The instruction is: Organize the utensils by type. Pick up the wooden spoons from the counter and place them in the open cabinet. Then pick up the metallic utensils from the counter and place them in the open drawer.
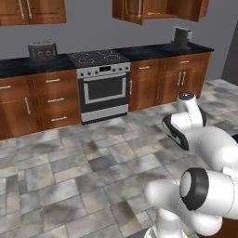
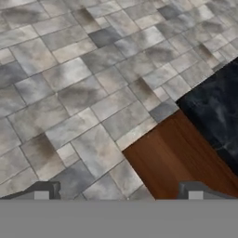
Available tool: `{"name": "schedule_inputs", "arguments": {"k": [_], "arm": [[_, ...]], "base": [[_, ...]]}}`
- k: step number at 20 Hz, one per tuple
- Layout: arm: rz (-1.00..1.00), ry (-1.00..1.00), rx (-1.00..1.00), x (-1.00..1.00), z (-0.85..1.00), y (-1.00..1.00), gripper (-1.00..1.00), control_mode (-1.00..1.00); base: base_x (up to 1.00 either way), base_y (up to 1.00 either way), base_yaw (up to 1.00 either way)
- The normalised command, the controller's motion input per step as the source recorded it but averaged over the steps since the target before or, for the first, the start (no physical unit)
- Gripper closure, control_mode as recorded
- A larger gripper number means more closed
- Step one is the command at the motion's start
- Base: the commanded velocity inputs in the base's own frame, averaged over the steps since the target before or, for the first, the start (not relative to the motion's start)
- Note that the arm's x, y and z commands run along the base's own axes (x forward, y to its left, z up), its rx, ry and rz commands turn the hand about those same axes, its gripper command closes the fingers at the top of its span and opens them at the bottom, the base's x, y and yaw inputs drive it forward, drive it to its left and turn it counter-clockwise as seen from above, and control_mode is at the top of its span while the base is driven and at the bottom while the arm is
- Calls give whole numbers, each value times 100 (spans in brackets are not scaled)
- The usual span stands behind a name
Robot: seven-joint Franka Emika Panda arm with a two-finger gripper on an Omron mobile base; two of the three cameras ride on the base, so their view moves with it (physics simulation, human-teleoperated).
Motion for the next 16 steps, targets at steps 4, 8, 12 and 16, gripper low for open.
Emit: {"name": "schedule_inputs", "arguments": {"k": [4,8,12,16], "arm": [[0,0,0,0,0,0,-100,100],[0,0,0,0,0,0,-100,100],[0,0,0,0,0,0,-100,100],[0,0,0,0,0,0,-100,100]], "base": [[100,36,-16],[100,40,-26],[84,44,-52],[65,42,-73]]}}
